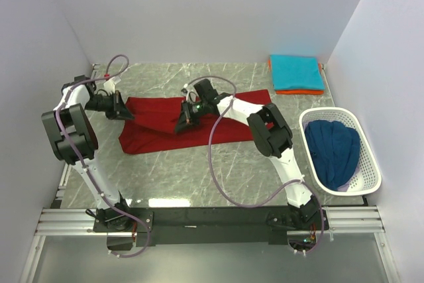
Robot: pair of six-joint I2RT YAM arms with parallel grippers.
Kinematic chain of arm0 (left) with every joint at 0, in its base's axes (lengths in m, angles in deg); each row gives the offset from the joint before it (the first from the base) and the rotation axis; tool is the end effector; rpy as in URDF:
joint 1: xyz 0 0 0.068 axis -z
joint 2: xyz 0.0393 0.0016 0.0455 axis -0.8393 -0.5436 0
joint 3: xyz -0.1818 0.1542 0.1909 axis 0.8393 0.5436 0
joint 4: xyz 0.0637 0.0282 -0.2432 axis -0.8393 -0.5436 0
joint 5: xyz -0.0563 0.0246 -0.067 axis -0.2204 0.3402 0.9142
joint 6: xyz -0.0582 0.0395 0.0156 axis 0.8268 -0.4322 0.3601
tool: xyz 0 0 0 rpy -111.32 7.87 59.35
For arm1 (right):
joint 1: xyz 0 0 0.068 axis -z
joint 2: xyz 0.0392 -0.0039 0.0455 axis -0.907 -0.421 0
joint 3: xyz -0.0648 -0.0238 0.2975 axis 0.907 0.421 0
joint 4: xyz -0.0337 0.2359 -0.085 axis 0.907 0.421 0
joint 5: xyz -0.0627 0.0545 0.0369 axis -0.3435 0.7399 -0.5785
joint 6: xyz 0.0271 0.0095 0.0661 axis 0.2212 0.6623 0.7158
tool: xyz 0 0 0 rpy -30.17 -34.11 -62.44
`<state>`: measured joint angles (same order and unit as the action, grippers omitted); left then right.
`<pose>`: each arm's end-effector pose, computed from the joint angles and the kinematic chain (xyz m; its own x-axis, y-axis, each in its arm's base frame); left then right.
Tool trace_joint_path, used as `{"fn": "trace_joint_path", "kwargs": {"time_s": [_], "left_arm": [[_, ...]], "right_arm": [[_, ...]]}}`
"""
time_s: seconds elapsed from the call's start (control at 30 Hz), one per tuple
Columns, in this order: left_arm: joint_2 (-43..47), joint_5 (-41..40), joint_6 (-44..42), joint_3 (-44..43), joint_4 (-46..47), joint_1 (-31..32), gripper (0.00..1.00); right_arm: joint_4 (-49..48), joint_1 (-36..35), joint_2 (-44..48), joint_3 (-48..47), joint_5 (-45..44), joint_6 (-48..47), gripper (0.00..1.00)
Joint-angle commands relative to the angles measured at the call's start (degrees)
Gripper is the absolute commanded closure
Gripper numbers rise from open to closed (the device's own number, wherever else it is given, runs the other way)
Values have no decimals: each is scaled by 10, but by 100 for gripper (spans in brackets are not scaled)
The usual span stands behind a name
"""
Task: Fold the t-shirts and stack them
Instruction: Fold the tshirt
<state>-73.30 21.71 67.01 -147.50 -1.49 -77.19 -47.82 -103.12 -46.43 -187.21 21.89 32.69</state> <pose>0.3791 0.0910 0.2190 -0.9258 -0.1013 -0.3641 0.1827 0.7234 -0.6658 0.3969 0.3687 0.1637 -0.9325 -0.2640 -0.2466 -0.3378 0.3951 0.8543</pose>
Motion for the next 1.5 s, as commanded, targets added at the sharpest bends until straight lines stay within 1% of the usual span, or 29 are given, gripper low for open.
{"fn": "trace_joint_path", "kwargs": {"time_s": [0.0,0.1,0.23,0.4,0.6,0.73,0.9,1.17,1.27,1.47], "left_arm": [[-29,58,39,-50,3,14,99],[-54,70,74,-76,22,24,99],[-68,70,120,-91,72,34,99],[-80,70,158,-106,108,39,99],[-90,62,185,-125,134,39,99],[-88,54,177,-124,128,39,99],[-76,48,159,-96,127,39,99],[-47,36,117,-59,98,30,99],[-41,24,96,-51,77,19,99],[-48,1,81,-37,53,3,99]], "right_arm": [[-32,13,-13,-39,18,14,100],[-39,21,-26,-53,18,21,100],[-41,35,-40,-71,15,24,100],[-49,54,-57,-90,14,30,100],[-55,59,-77,-117,16,38,100],[-60,60,-85,-133,14,40,100],[-68,61,-80,-137,17,52,100],[-82,59,-46,-84,32,74,100],[-67,56,-44,-72,34,66,100],[-48,56,-36,-48,27,44,100]]}}
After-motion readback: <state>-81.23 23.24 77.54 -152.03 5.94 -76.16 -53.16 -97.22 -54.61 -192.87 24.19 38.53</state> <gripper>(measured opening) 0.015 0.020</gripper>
